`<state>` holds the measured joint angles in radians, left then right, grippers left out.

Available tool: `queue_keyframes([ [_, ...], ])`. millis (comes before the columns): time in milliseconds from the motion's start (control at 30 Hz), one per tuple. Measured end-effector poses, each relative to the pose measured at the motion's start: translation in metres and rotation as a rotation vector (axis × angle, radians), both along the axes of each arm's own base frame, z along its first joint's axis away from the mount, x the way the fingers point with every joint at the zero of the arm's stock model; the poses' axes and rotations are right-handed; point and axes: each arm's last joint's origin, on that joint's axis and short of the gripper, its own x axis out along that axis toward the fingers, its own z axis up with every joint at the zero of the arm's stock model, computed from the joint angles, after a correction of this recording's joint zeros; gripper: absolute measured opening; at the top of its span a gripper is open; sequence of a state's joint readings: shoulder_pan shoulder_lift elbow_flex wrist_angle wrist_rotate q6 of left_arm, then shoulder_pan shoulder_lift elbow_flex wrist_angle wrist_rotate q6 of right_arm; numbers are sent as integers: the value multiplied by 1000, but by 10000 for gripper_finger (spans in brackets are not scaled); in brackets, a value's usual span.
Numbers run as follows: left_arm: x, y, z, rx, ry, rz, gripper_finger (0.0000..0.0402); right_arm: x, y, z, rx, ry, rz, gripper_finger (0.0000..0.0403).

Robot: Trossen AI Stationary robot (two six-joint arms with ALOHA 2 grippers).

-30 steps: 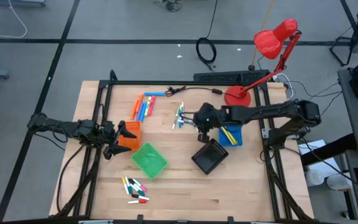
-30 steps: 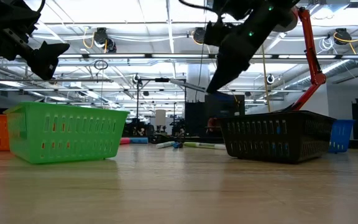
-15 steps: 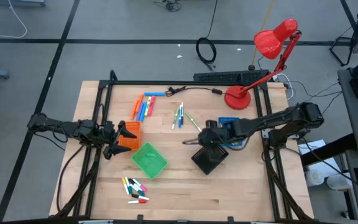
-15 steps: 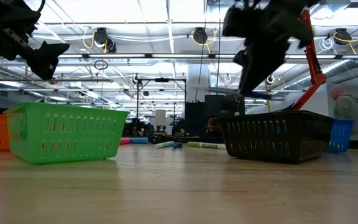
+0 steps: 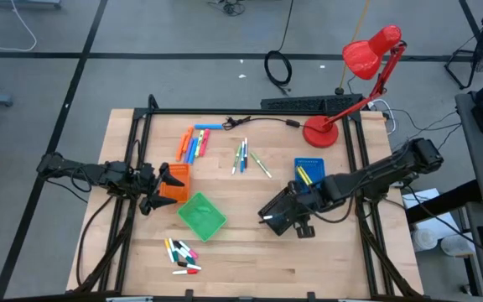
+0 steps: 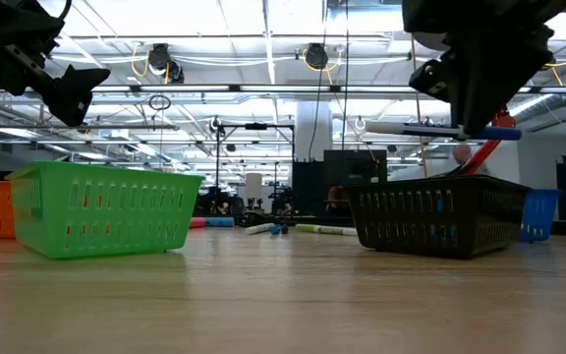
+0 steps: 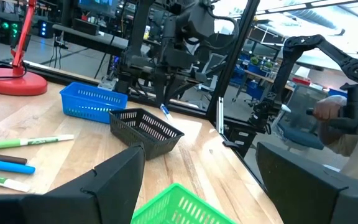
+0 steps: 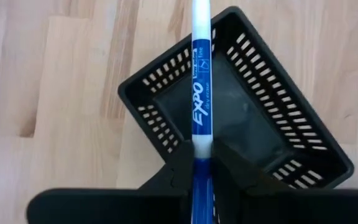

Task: Pick & Place Markers
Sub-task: Put the blue marker pen into the black basket, then put the right green marker pen into the black basket

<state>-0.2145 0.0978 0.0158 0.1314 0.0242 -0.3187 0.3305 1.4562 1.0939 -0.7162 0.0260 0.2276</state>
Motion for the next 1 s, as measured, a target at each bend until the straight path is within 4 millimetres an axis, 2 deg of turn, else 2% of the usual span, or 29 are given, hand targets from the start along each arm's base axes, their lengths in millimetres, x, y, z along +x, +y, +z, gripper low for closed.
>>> queue_keyframes([
  [333,0,0,0,0,0,0,310,1,-1,0,-5,-10,-7,63],
  [633,0,0,0,0,0,0,310,3,-6,1,-101,-45,-53,79],
  [867,0,0,0,0,0,0,310,17,-14,8,-284,-229,-100,78],
  [1000,0,0,0,0,0,0,310,31,-28,17,-328,-366,-170,80],
])
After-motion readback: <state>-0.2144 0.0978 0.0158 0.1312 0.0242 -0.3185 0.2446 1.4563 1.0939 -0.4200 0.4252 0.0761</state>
